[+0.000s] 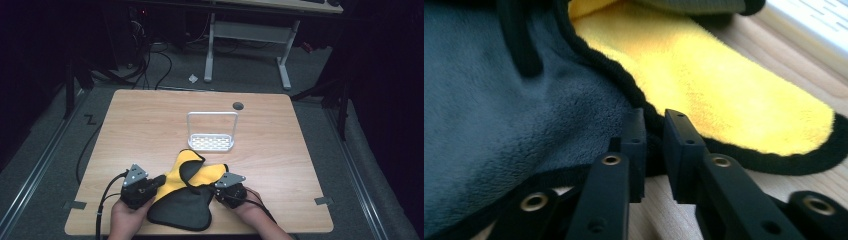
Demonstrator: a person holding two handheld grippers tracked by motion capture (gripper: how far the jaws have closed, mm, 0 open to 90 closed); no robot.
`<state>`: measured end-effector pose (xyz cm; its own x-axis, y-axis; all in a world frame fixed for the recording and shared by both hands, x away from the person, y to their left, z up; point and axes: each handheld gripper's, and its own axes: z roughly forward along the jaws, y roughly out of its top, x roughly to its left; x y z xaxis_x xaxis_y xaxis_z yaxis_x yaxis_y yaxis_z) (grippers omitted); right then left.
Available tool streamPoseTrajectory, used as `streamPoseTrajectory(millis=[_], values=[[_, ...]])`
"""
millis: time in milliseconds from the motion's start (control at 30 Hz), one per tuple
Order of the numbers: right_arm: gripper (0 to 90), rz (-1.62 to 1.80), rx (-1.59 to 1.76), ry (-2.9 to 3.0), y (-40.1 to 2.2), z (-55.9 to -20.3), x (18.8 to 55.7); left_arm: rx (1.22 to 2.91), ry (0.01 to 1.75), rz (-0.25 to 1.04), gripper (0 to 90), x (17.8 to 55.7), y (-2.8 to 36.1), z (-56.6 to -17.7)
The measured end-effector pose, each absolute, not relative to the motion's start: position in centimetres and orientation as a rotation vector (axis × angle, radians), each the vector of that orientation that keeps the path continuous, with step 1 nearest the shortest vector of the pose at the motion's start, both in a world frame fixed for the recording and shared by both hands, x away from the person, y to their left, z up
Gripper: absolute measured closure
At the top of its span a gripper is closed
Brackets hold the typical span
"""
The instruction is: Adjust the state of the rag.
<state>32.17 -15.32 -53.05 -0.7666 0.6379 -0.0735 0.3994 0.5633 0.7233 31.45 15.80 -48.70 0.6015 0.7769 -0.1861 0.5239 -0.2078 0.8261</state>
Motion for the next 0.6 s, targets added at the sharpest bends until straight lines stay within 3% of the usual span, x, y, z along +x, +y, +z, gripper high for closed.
streamPoseTrajectory(millis=[33, 267, 600], values=[[87.8, 1.021, 0.851, 2.481, -15.3, -53.0, 32.4, 1.867, 1.085, 0.343, 87.2, 31.7, 16.9, -49.0], [89.1, 0.992, 0.866, 2.466, -16.1, -52.9, 32.7, 1.880, 1.161, 0.335, 87.2, 32.7, 18.7, -49.9], [90.0, 0.926, 1.024, 2.357, -20.7, -52.7, 33.6, 1.976, 1.137, 0.285, 86.9, 33.5, 17.1, -51.1]])
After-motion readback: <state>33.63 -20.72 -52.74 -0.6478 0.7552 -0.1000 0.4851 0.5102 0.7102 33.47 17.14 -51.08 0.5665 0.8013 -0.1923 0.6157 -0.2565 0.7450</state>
